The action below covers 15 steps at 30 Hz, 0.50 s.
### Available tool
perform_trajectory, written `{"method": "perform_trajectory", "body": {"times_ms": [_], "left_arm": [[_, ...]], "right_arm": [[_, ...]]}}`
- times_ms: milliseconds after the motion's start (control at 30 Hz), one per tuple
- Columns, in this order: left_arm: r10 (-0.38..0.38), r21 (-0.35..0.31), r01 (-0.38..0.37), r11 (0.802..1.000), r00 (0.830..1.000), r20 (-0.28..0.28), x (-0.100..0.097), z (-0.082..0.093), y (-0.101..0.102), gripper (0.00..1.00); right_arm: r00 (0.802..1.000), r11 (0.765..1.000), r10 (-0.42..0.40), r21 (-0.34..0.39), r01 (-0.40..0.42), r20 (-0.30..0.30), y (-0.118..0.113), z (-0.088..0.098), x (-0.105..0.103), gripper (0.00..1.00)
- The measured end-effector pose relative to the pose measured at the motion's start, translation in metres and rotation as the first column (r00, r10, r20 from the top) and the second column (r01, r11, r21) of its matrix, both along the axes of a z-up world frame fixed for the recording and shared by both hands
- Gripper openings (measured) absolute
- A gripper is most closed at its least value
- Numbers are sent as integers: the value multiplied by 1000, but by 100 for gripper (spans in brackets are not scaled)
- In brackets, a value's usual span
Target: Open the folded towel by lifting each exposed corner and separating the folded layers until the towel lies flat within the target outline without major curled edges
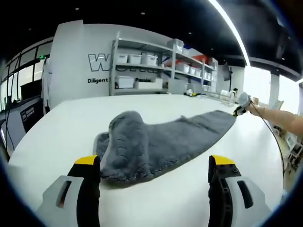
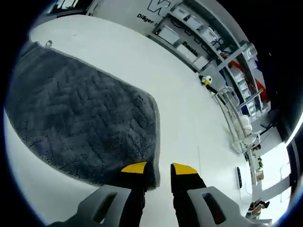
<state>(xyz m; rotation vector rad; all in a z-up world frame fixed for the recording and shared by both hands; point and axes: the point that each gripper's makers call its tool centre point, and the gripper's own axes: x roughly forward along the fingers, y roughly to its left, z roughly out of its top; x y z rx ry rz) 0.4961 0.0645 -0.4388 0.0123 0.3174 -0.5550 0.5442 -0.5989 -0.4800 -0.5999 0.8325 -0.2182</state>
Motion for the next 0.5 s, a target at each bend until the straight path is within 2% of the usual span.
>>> {"method": "perform_trajectory", "body": {"times_ms": [167,333,500], "left_arm": [[-6,-5,6,1000,1000,1,-1,2,-1,93],[-7,-12,7,1000,1000,-2,-2,3,0,93],[-11,-12,10,1000,1000,-8,-3,3,-1,93]], "right_arm": [[994,1000,-30,1,30,110,2,31,3,31],[992,1000,-3,30,-1,129,23,52,2,43],[990,999,21,41,-27,140,44,61,-1,60]]}}
